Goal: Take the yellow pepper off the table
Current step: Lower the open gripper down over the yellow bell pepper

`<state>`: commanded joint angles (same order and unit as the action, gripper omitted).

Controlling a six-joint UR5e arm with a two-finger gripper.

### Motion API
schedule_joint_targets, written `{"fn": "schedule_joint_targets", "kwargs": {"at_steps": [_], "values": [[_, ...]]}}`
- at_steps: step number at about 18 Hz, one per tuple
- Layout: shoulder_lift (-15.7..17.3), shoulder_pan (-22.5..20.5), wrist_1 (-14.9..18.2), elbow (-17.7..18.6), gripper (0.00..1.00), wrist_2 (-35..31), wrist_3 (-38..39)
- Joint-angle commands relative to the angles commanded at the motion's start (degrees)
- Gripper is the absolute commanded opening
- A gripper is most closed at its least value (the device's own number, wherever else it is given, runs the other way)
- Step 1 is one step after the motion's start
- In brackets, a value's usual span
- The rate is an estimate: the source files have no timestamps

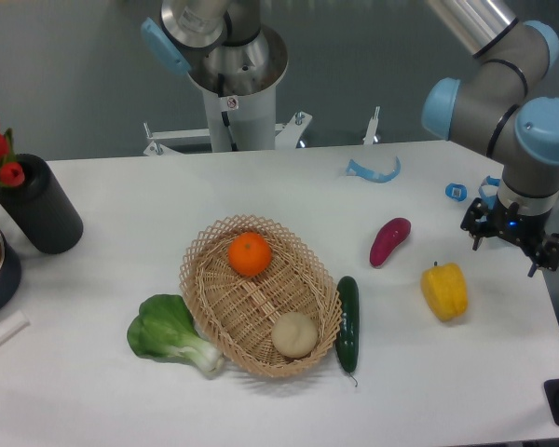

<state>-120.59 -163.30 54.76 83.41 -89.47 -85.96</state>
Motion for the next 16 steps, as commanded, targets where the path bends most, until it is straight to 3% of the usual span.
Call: {"fn": "schedule_joint_targets", "kwargs": {"at_steps": [8, 16], "values": [[-0.26, -0.44, -0.09, 0.53, 1.0, 0.96, 0.61], [-0.17, 0.17, -0.09, 2.11, 1.0, 0.62, 14.04]]}}
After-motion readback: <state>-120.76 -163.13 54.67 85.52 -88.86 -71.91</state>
